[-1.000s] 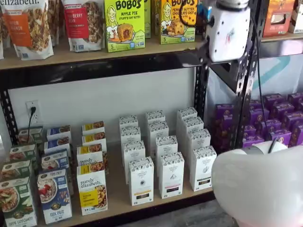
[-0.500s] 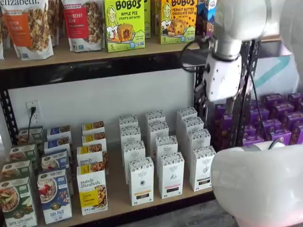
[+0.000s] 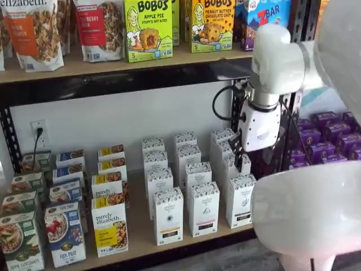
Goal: Pick up the white box with a green strip in the middle, on the bottom shelf, the sixth box from the left
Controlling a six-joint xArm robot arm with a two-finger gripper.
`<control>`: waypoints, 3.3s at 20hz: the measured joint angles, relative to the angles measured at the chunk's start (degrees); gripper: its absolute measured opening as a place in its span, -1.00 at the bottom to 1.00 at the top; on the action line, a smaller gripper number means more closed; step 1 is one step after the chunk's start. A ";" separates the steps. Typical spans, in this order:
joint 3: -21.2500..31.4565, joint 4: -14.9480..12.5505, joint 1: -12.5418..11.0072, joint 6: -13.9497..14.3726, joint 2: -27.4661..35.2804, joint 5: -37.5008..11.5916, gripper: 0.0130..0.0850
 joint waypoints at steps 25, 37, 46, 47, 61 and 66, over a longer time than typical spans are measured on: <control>1.74 -9.05 -0.53 8.59 34.72 -38.80 1.00; -9.88 -9.41 -5.03 4.67 56.88 -48.18 1.00; -18.17 -7.00 -8.09 -0.75 67.64 -52.08 1.00; -19.41 -6.50 -8.36 -1.52 68.82 -52.11 1.00; -29.99 -15.90 -11.05 5.25 77.32 -51.15 1.00; -32.59 -17.34 -11.22 6.46 78.69 -50.32 1.00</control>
